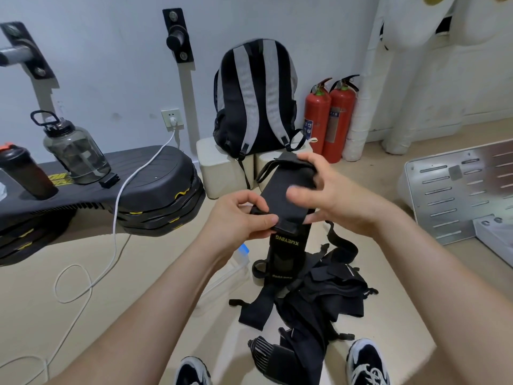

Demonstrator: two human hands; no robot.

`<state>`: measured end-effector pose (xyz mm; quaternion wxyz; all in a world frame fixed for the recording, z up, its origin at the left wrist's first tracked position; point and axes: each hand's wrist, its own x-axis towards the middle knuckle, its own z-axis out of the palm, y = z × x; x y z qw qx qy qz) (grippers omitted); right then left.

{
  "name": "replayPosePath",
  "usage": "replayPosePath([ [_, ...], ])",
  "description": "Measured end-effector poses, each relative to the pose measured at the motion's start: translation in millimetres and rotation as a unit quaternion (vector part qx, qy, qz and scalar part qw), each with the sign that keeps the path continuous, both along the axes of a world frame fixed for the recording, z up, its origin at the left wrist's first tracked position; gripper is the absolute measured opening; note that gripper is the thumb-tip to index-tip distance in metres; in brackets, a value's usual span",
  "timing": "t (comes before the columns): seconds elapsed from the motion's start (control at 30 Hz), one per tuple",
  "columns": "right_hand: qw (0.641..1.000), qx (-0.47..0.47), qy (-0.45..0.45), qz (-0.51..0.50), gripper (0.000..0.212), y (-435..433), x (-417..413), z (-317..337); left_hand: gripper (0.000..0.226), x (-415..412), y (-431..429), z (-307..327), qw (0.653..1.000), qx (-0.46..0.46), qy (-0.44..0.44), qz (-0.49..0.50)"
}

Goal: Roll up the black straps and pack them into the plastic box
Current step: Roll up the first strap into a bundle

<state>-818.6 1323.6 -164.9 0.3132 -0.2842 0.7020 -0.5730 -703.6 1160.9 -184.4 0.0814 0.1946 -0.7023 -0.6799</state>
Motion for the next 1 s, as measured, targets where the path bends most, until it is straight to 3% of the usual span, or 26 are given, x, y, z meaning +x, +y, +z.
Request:
replayPosePath([
  [0.07,0.999,0.015,0.029,0.040,0.109,-4,2,-8,0.023,0,-1,0,1.000,-0.002,-0.004,0.007],
  [0.17,0.996,0.022,0.075,0.048,0.125,-12,5,-15,0.022,-1,0,2,1.000,0.022,0.007,0.021],
  [0.33,0.991,0.013,0.133,0.007,0.120,-19,4,-20,0.022,-1,0,7,0.999,0.015,0.012,0.036],
  [0.47,0.994,-0.032,0.103,-0.034,0.112,-19,2,-22,0.021,0,-1,8,0.999,0.014,0.005,0.030],
  [0.73,0.996,-0.031,0.082,-0.036,0.109,-22,12,-16,0.020,0,1,11,1.000,-0.016,0.007,0.024],
  [0.83,0.997,-0.051,0.049,-0.036,0.108,-22,13,-13,0.017,2,-1,18,1.000,-0.010,0.002,-0.016],
  [0.93,0.994,-0.099,-0.022,-0.044,0.102,-19,10,-11,0.022,6,-20,37,0.997,0.059,-0.010,-0.054],
  [1.0,0.988,-0.128,-0.074,-0.053,0.096,-17,9,-8,0.024,9,-43,50,0.998,0.045,0.023,0.023],
])
